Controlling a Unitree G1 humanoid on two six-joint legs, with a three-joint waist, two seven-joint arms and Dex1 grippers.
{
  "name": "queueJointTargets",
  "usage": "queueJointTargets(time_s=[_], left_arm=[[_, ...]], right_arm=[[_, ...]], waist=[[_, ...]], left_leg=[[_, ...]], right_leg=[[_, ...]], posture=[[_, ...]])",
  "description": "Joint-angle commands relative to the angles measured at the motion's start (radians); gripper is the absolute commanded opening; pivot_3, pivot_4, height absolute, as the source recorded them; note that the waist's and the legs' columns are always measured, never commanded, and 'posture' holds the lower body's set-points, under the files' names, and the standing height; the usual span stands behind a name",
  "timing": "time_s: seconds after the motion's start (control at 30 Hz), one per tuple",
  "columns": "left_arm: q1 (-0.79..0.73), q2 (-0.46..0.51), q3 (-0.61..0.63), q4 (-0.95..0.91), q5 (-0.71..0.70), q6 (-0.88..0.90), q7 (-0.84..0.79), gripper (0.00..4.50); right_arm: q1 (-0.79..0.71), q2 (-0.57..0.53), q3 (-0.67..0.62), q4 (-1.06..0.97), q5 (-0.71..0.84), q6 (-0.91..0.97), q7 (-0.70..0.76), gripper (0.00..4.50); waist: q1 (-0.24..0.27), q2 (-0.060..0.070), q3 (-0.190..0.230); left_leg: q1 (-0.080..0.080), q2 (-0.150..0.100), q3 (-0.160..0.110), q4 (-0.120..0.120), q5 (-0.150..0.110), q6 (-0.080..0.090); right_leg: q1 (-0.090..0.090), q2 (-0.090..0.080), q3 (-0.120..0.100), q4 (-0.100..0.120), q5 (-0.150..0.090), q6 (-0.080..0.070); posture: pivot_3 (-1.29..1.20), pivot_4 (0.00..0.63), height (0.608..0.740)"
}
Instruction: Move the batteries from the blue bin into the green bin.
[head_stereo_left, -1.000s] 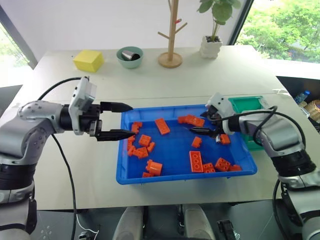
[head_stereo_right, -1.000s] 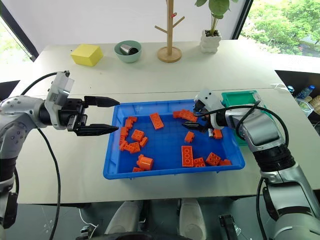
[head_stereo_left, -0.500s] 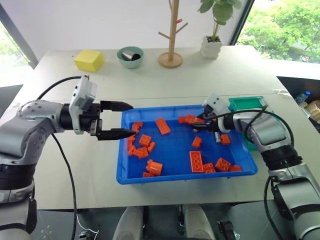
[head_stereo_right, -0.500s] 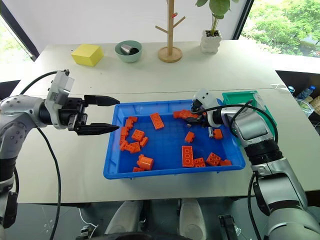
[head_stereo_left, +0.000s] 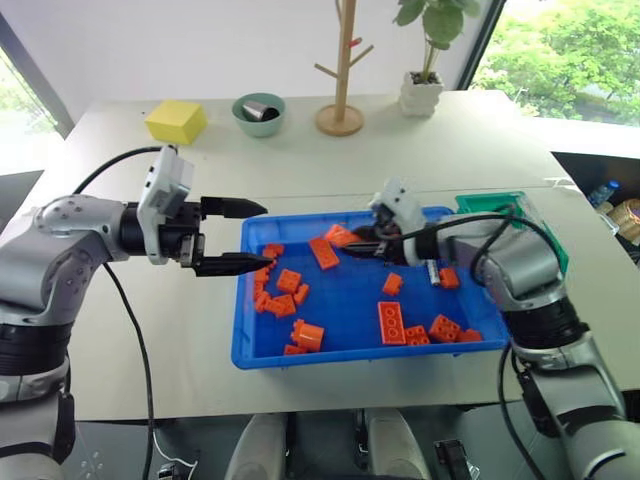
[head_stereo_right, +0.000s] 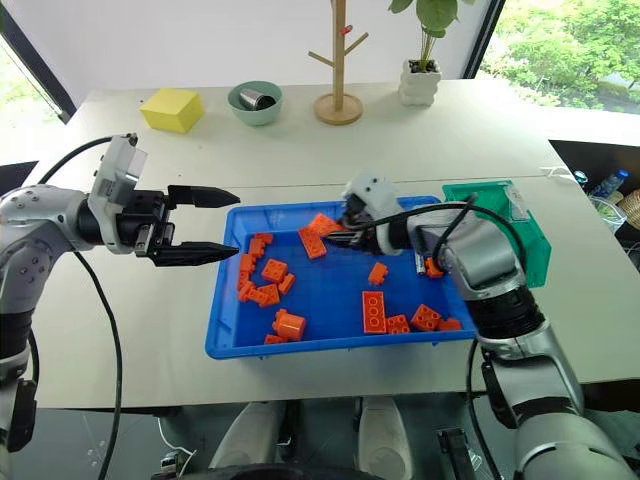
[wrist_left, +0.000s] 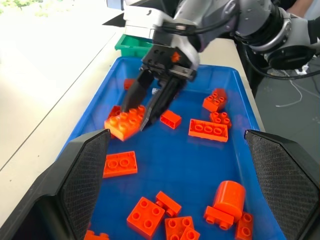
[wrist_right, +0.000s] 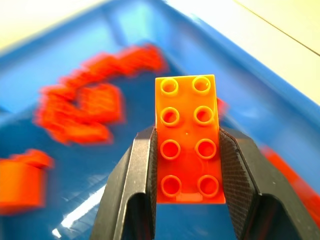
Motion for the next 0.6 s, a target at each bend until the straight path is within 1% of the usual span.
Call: queueJointTargets(time_s=[0.03, 0.07, 0.1, 0.13, 0.17, 0.2, 0.3, 0.37, 0.47, 0.53, 0.6], left_arm=[[-0.018, 0.006, 0.013, -0.016, -0.01, -0.001, 0.0, 4.5], [-0.018, 0.006, 0.014, -0.017, -0.011, 0.0, 0.002, 4.5], [-0.018, 0.006, 0.015, -0.018, -0.013, 0.002, 0.002, 4.5], [-0.018, 0.007, 0.017, -0.019, -0.014, 0.003, 0.003, 4.5], [-0.018, 0.009, 0.019, -0.018, -0.015, 0.003, 0.001, 4.5], [-0.018, 0.011, 0.02, -0.017, -0.016, 0.004, -0.001, 4.5], [-0.023, 0.01, 0.015, -0.003, -0.008, -0.005, -0.009, 4.5], [-0.032, 0.002, 0.007, 0.005, -0.002, -0.01, -0.01, 4.5], [-0.043, -0.011, -0.005, 0.008, 0.0, -0.014, -0.012, 4.5], [-0.046, -0.014, -0.007, 0.011, 0.002, -0.017, -0.017, 4.5], [-0.048, -0.016, -0.009, 0.013, 0.004, -0.019, -0.02, 4.5]], right_arm=[[0.03, 0.041, 0.01, -0.034, 0.004, 0.018, -0.054, 1.65], [0.036, 0.051, 0.007, -0.03, 0.006, 0.022, -0.066, 2.23], [0.04, 0.053, 0.006, -0.032, 0.005, 0.02, -0.072, 2.55], [0.041, 0.047, 0.008, -0.038, 0.002, 0.01, -0.069, 3.14], [0.036, 0.028, 0.003, -0.046, 0.005, 0.005, -0.055, 3.56], [0.027, 0.009, -0.005, -0.049, 0.01, 0.004, -0.041, 4.13], [-0.016, -0.076, -0.032, -0.021, 0.015, -0.018, 0.018, 4.13], [-0.035, -0.179, -0.023, 0.004, -0.004, -0.095, 0.109, 4.13], [-0.033, -0.362, 0.032, 0.072, -0.068, -0.32, 0.328, 4.13], [-0.034, -0.422, 0.06, 0.123, -0.102, -0.435, 0.425, 4.13], [-0.043, -0.45, 0.095, 0.212, -0.164, -0.575, 0.5, 4.13]], waist=[[0.003, -0.001, 0.0], [0.003, 0.0, 0.0], [0.002, 0.0, 0.0], [0.002, 0.0, 0.0], [0.001, 0.0, 0.0], [0.001, 0.0, 0.0], [0.0, 0.0, 0.0], [0.001, 0.0, 0.0], [0.004, 0.0, 0.0], [0.0, -0.001, 0.0], [-0.008, -0.001, 0.0]], left_leg=[[0.0, 0.0, 0.0, 0.0, 0.0, 0.0], [0.0, 0.0, 0.0, 0.0, 0.0, 0.0], [0.0, -0.001, 0.0, 0.0, 0.0, 0.0], [0.0, -0.001, 0.0, 0.0, 0.0, 0.0], [0.0, -0.001, 0.0, 0.0, 0.0, 0.0], [0.0, -0.001, 0.0, 0.0, 0.0, 0.0], [0.0, -0.001, 0.0, 0.0, 0.0, 0.0], [0.0, -0.001, 0.0, 0.0, 0.0, 0.0], [0.0, -0.001, 0.0, 0.0, 0.0, 0.0], [0.0, -0.001, 0.001, 0.0, 0.0, 0.0], [0.001, 0.0, 0.001, 0.0, 0.0, 0.0]], right_leg=[[0.0, 0.0, 0.0, 0.0, 0.0, 0.0], [0.001, 0.0, 0.0, 0.0, 0.0, 0.0], [0.001, 0.0, 0.0, 0.0, 0.0, 0.0], [0.001, 0.0, 0.0, 0.0, 0.0, 0.0], [0.0, 0.0, 0.0, 0.0, 0.0, 0.0], [0.0, 0.0, 0.0, 0.0, 0.0, 0.0], [0.0, 0.0, 0.0, 0.0, 0.0, 0.0], [0.0, 0.0, 0.0, 0.0, 0.0, 0.0], [0.001, 0.0, 0.0, -0.001, 0.0, 0.0], [0.001, -0.001, -0.001, -0.001, 0.0, 0.001], [0.001, 0.0, 0.0, -0.001, 0.0, 0.001]], posture=[[0.0, 0.15, 0.702], [0.0, 0.15, 0.702], [0.0, 0.15, 0.702], [0.0, 0.15, 0.702], [0.0, 0.15, 0.702], [0.0, 0.15, 0.702], [0.0, 0.15, 0.702], [0.0, 0.15, 0.702], [0.0, 0.15, 0.702], [0.0, 0.15, 0.702], [0.0, 0.15, 0.702]])
